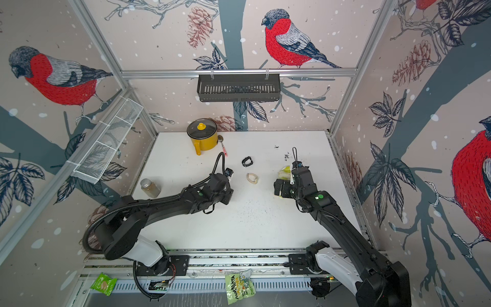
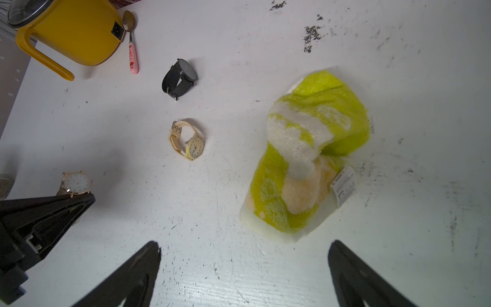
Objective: Wipe the watch dial
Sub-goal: Pick up the cleaning item at the center of the board.
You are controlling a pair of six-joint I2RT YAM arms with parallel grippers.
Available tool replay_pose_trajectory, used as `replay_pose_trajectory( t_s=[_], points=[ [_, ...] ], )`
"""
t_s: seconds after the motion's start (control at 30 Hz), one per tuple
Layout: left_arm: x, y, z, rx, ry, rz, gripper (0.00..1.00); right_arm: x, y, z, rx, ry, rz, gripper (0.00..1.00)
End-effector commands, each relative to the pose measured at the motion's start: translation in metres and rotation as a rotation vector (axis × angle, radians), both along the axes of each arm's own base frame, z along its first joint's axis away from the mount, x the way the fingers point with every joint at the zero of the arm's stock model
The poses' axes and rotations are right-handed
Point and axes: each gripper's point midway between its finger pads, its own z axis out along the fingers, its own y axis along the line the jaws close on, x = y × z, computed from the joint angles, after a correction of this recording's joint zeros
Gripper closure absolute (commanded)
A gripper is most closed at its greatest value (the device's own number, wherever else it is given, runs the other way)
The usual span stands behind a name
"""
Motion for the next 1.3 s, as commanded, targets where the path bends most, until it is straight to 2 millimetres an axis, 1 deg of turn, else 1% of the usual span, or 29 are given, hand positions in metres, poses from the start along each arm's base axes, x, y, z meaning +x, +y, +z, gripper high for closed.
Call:
replay_pose_trajectory(
  t_s=[0.0, 0.07, 0.2, 0.27, 0.33, 0.43, 0.5, 0.57, 0.63, 0.77, 0.87, 0.93, 1.03, 1.07, 1.1, 1.27],
  points=[
    [-0.006, -0.023, 0.044, -0.17, -0.18, -0.135, 1.0, 0.005, 0.001, 0.001, 0.015, -0.005, -0.014, 0.0],
    [-0.021, -0.019, 0.058, -0.229, -0.273, -0.197, 1.0, 0.007, 0.001, -0.002, 0.013, 0.002, -0.026, 0.0],
    [-0.054, -0.007, 0.078, -0.294, -0.48, -0.318, 1.0, 0.012, -0.004, -0.01, 0.001, 0.019, -0.074, 0.01],
    [-0.074, -0.002, 0.08, -0.3, -0.572, -0.386, 1.0, 0.015, -0.006, -0.018, -0.009, 0.039, -0.097, 0.0],
    [-0.085, 0.0, 0.076, -0.291, -0.606, -0.434, 1.0, 0.015, -0.009, -0.027, -0.024, 0.068, -0.117, 0.0],
    [-0.089, -0.001, 0.068, -0.285, -0.589, -0.455, 1.0, 0.017, -0.011, -0.038, -0.039, 0.112, -0.142, 0.0],
    [-0.094, -0.005, 0.063, -0.277, -0.588, -0.5, 1.0, 0.02, -0.012, -0.043, -0.048, 0.128, -0.152, 0.01],
    [-0.097, -0.007, 0.059, -0.268, -0.594, -0.532, 1.0, 0.022, -0.013, -0.046, -0.054, 0.139, -0.16, 0.0],
    [-0.098, -0.009, 0.058, -0.264, -0.604, -0.547, 1.0, 0.024, -0.014, -0.048, -0.061, 0.143, -0.17, 0.03],
    [-0.101, -0.014, 0.058, -0.261, -0.62, -0.594, 1.0, 0.028, -0.017, -0.047, -0.079, 0.15, -0.186, 0.13],
    [-0.101, -0.019, 0.06, -0.271, -0.618, -0.609, 1.0, 0.032, -0.023, -0.047, -0.1, 0.152, -0.202, 0.16],
    [-0.101, -0.021, 0.062, -0.287, -0.617, -0.61, 1.0, 0.034, -0.027, -0.049, -0.106, 0.155, -0.216, 0.17],
    [-0.104, -0.023, 0.066, -0.307, -0.619, -0.624, 1.0, 0.038, -0.031, -0.048, -0.087, 0.15, -0.225, 0.2],
    [-0.105, -0.023, 0.066, -0.311, -0.615, -0.627, 1.0, 0.039, -0.031, -0.057, -0.096, 0.174, -0.225, 0.21],
    [-0.106, -0.024, 0.067, -0.315, -0.615, -0.633, 1.0, 0.041, -0.031, -0.058, -0.098, 0.178, -0.222, 0.23],
    [-0.108, -0.023, 0.068, -0.322, -0.613, -0.638, 1.0, 0.053, -0.029, -0.066, -0.111, 0.195, -0.2, 0.49]
  ],
)
